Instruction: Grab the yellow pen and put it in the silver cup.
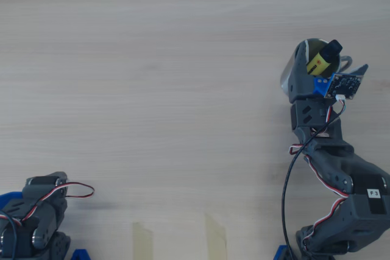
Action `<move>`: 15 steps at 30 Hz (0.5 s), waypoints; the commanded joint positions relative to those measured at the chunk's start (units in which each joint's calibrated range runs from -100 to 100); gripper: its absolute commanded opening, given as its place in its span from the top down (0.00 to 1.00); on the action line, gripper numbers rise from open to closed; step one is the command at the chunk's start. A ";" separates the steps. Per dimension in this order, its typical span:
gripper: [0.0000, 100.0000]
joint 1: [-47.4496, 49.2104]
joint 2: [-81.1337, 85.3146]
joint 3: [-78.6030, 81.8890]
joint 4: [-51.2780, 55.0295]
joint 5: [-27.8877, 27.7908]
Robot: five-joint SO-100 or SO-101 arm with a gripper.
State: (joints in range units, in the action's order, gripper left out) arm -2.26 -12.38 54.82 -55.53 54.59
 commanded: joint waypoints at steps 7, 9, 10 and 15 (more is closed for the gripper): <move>0.44 1.12 6.73 -1.45 0.14 -0.34; 0.44 1.91 8.14 -0.63 0.14 -0.34; 0.44 2.08 8.97 0.01 0.14 -0.34; 0.44 2.61 16.37 6.54 0.14 -0.34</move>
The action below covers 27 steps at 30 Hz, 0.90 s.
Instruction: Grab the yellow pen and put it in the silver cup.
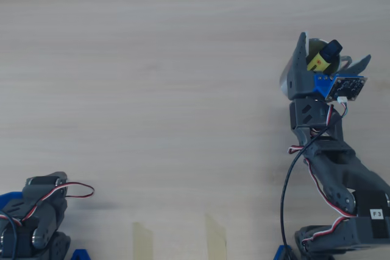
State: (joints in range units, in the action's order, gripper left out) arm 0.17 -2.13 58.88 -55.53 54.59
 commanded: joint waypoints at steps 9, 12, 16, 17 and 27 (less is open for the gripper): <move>0.44 1.40 25.15 19.80 1.52 -0.23; 0.44 0.44 32.05 24.79 6.75 -0.08; 0.44 -0.25 41.61 29.15 14.99 0.08; 0.44 -0.25 44.02 30.14 16.96 0.13; 0.44 -0.43 66.80 40.66 39.18 0.03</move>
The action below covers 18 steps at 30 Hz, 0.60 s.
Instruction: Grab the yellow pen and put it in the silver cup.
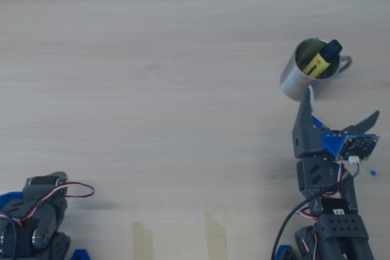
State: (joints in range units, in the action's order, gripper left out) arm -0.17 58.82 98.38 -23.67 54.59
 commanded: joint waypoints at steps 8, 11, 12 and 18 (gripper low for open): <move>0.44 -0.01 21.15 1.62 37.61 0.13; 0.44 0.08 26.64 1.62 47.47 0.13; 0.44 0.08 28.30 1.62 50.82 0.13; 0.44 0.08 37.78 1.44 68.84 0.18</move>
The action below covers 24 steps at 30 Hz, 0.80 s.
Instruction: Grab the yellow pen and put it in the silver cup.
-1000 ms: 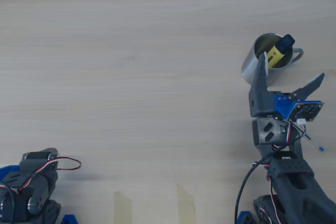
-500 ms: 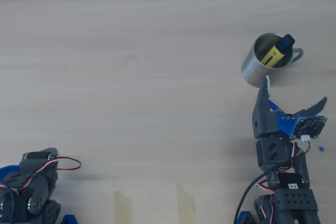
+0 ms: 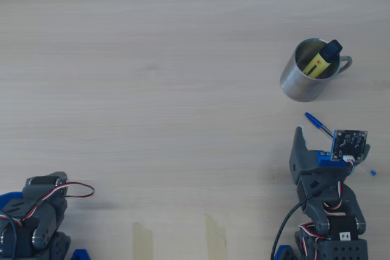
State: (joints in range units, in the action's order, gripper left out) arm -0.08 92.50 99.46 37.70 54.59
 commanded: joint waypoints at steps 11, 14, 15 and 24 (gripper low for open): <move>0.52 0.96 5.42 0.36 30.03 0.23; 0.59 1.48 5.42 0.36 33.90 0.23; 0.61 1.39 5.42 0.36 35.53 0.18; 0.76 0.87 5.34 0.36 37.50 0.13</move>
State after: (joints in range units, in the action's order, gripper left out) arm 1.09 97.50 99.37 74.02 54.38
